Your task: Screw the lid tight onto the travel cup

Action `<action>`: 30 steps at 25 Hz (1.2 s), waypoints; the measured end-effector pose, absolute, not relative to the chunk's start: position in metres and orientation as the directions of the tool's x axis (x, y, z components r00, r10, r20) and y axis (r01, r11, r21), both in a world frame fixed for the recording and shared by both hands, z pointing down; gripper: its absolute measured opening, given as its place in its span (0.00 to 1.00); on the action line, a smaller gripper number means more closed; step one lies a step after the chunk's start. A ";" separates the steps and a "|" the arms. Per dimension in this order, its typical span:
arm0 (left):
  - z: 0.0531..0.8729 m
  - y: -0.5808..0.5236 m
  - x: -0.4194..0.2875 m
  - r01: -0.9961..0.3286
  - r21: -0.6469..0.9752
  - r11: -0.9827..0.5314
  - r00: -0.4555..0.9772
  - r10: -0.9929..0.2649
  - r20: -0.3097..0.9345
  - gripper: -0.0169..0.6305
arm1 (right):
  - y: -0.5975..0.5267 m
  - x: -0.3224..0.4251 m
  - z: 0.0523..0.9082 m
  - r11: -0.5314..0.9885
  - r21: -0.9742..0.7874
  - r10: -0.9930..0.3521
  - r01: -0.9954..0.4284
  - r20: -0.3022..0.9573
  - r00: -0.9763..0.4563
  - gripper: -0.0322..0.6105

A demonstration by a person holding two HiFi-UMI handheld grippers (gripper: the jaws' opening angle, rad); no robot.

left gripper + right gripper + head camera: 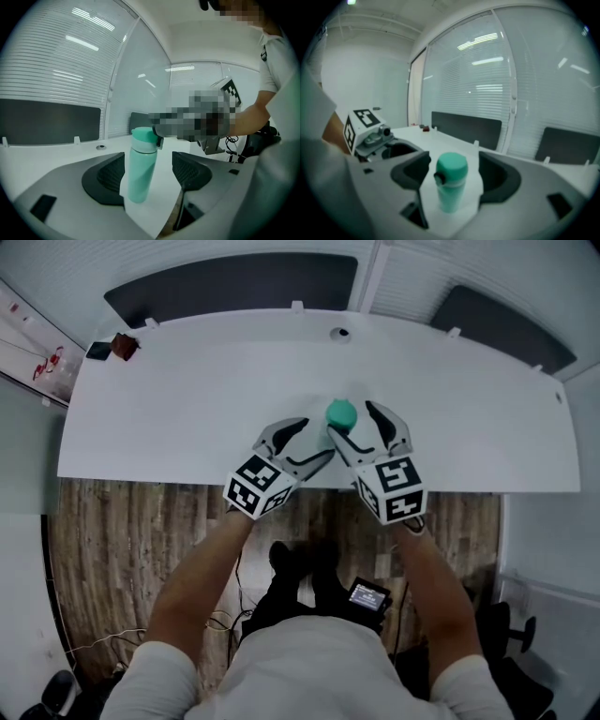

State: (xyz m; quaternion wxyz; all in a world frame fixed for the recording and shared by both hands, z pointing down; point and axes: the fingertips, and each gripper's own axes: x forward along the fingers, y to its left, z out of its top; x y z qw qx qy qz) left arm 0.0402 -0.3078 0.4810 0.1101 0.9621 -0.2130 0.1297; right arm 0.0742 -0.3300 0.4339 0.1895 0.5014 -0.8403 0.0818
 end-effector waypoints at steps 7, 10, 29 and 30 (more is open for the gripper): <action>0.468 -0.298 0.034 -0.419 0.167 -0.893 0.887 -0.363 0.285 0.53 | -0.322 0.085 0.424 0.465 0.052 -0.821 -0.884 0.398 -0.409 0.55; 0.461 -0.296 0.031 -0.424 0.167 -0.890 0.887 -0.372 0.274 0.53 | -0.319 0.089 0.417 0.453 0.048 -0.830 -0.890 0.386 -0.401 0.55; 0.406 -0.283 0.013 -0.453 0.226 -0.863 0.891 -0.426 0.158 0.53 | -0.292 0.102 0.395 0.411 -0.070 -0.837 -0.909 0.366 -0.407 0.38; 0.404 -0.282 0.011 -0.455 0.227 -0.861 0.890 -0.429 0.155 0.53 | -0.291 0.102 0.394 0.411 -0.065 -0.837 -0.909 0.369 -0.404 0.36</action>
